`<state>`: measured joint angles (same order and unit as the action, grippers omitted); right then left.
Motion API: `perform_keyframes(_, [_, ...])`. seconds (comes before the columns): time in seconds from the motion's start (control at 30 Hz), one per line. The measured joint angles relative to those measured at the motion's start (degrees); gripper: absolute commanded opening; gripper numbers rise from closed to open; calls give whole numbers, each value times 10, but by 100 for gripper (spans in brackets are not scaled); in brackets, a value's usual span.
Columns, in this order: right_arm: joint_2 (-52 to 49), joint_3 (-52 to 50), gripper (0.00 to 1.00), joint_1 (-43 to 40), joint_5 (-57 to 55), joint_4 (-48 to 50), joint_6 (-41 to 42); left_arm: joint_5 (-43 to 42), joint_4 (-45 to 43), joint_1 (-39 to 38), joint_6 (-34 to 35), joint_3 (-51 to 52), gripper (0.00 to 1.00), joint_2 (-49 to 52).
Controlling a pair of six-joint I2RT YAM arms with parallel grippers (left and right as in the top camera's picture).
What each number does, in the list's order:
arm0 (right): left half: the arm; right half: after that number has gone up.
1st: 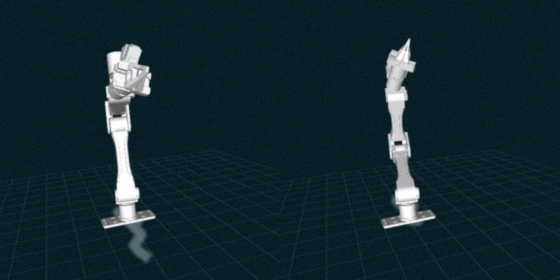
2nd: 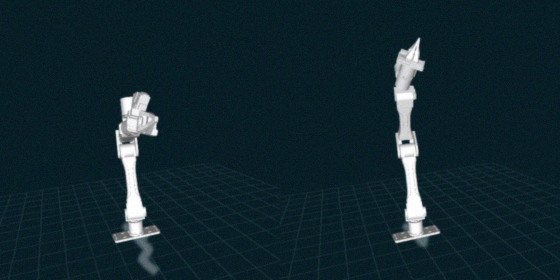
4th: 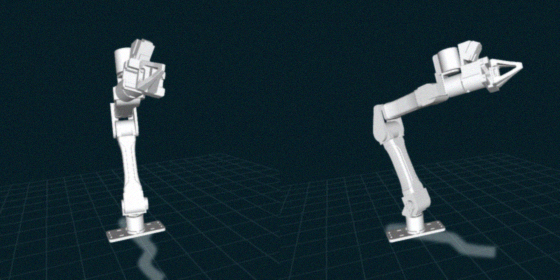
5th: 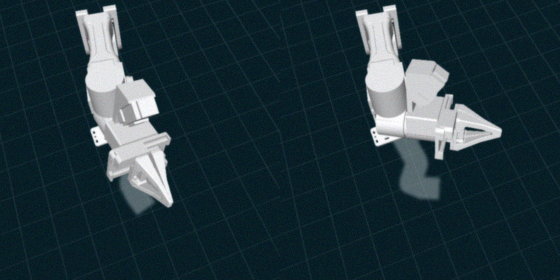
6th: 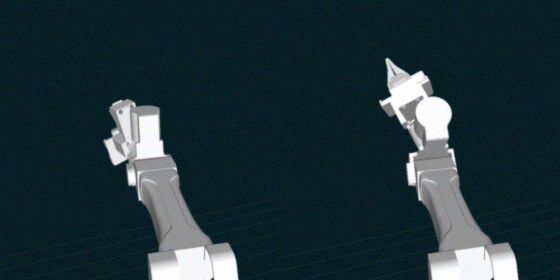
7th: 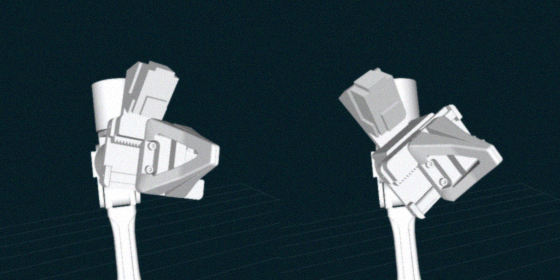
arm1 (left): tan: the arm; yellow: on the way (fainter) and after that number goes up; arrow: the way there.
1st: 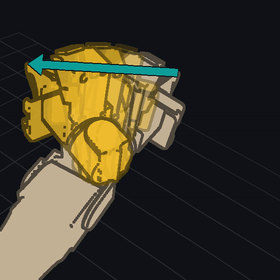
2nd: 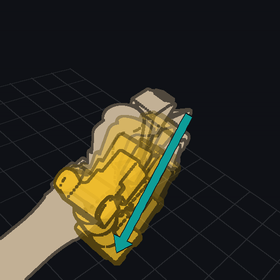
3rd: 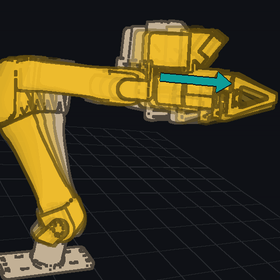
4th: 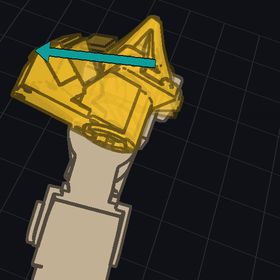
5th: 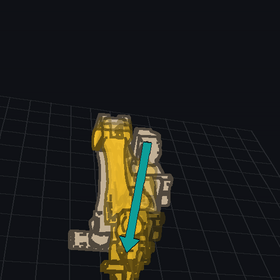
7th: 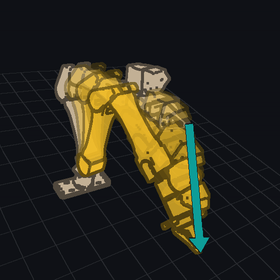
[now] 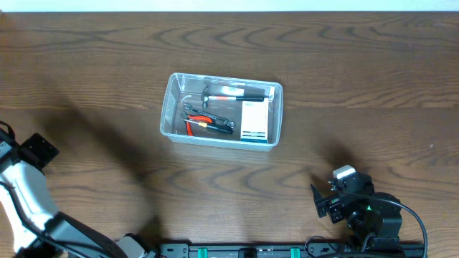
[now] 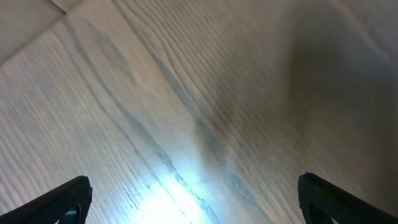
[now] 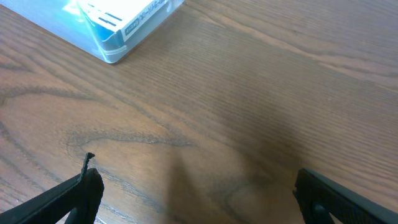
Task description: Pack container
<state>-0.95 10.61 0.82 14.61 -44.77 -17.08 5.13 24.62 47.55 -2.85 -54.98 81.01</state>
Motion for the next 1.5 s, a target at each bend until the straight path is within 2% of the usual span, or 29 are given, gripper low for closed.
perform_keyframes(0.13, [0, 0, 99, 0, 0, 0, 0, 1, 17, -15, 0, 2, 98, -109])
perform_keyframes(0.23, [0, 0, 99, 0, 0, 0, 0, 3, 17, -61, 0, 2, 98, -220])
perform_keyframes(0.4, [0, -1, 99, 0, 0, 0, 0, 2, 18, -150, 0, 2, 98, -348])
perform_keyframes(0.63, [0, -1, 99, 0, 0, 0, 0, 3, 20, -178, 0, 2, 98, -438])
perform_keyframes(0.73, [0, -1, 99, 0, 0, 1, 0, 9, 48, -191, 0, 2, 98, -459])
perform_keyframes(0.87, [0, -1, 99, 0, 0, 0, 0, -5, 55, -253, 16, 24, 98, -510])
perform_keyframes(1.0, [0, -1, 99, 0, 0, 1, 0, -58, 52, -322, 49, 88, 98, -570])
perform_keyframes(1.1, [0, -1, 99, 0, 0, 1, 0, -104, 30, -359, 78, 182, 98, -613])
perform_keyframes(1.3, [1, -1, 99, 0, 0, 1, 0, -145, -130, -384, 123, 404, 98, -670])
perform_keyframes(1.5, [1, -1, 99, 0, 0, 1, 0, -150, -152, -413, 136, 469, 98, -717])
